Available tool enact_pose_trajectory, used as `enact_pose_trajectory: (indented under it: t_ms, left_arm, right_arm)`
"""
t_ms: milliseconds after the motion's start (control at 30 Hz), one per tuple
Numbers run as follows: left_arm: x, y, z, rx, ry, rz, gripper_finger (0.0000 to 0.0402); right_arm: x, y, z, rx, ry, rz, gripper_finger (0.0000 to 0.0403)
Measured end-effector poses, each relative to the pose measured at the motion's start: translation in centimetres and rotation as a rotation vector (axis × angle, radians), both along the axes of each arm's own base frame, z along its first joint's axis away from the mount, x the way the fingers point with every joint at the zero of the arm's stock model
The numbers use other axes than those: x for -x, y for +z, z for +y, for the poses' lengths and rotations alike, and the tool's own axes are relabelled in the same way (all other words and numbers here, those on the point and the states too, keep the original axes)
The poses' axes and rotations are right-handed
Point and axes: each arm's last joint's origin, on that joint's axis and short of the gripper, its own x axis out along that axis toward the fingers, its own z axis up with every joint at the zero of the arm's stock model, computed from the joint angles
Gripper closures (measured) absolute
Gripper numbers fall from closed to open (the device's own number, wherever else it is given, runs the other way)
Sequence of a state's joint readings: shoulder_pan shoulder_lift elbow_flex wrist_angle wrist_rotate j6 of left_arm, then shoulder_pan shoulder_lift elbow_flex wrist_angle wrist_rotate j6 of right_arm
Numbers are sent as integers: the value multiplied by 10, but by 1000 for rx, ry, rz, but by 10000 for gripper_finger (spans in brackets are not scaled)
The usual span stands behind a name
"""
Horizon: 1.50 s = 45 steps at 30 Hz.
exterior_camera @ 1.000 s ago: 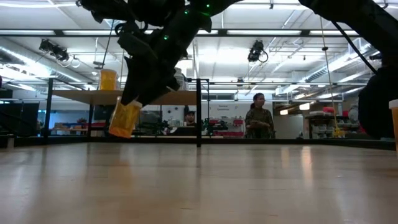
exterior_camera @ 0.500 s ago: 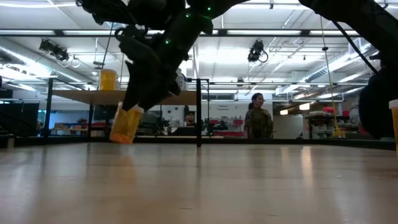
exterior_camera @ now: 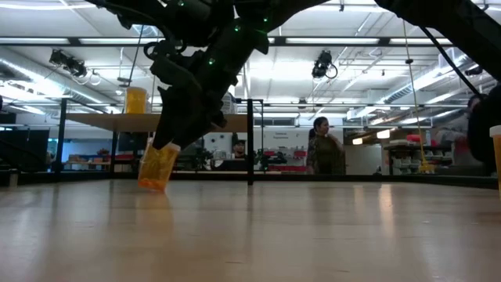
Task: Pick and place medicine bottles onto shelf by color
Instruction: Put the top orange pill bottle on the shelf
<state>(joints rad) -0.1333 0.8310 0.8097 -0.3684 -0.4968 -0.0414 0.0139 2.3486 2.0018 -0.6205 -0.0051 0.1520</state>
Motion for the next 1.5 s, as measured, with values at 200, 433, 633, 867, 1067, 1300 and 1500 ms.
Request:
enact_pose_trajectory:
  t_ms: [200, 433, 633, 867, 1067, 1300, 1500]
  left_arm:
    - [0, 0, 0, 3, 1, 1, 289]
    - [0, 0, 0, 6, 2, 2, 288]
    - [0, -1, 0, 7, 2, 9, 287]
    - [2, -5, 0, 52, 2, 38, 290]
    - [2, -5, 0, 73, 7, 36, 283]
    - [-5, -11, -2, 80, -10, 69, 289]
    - [-9, -15, -3, 70, -12, 99, 287]
  right_arm:
    - [0, 0, 0, 17, 25, -2, 161]
    - [-1, 2, 0, 21, 31, -17, 121]
    - [-1, 3, 0, 23, 33, -17, 111]
    - [14, 17, 1, 24, 39, 81, 111]
    - [34, 40, 1, 26, 34, 161, 111]
    - [46, 37, 1, 72, 1, 282, 111]
    - [56, 52, 8, 141, -12, 301, 111]
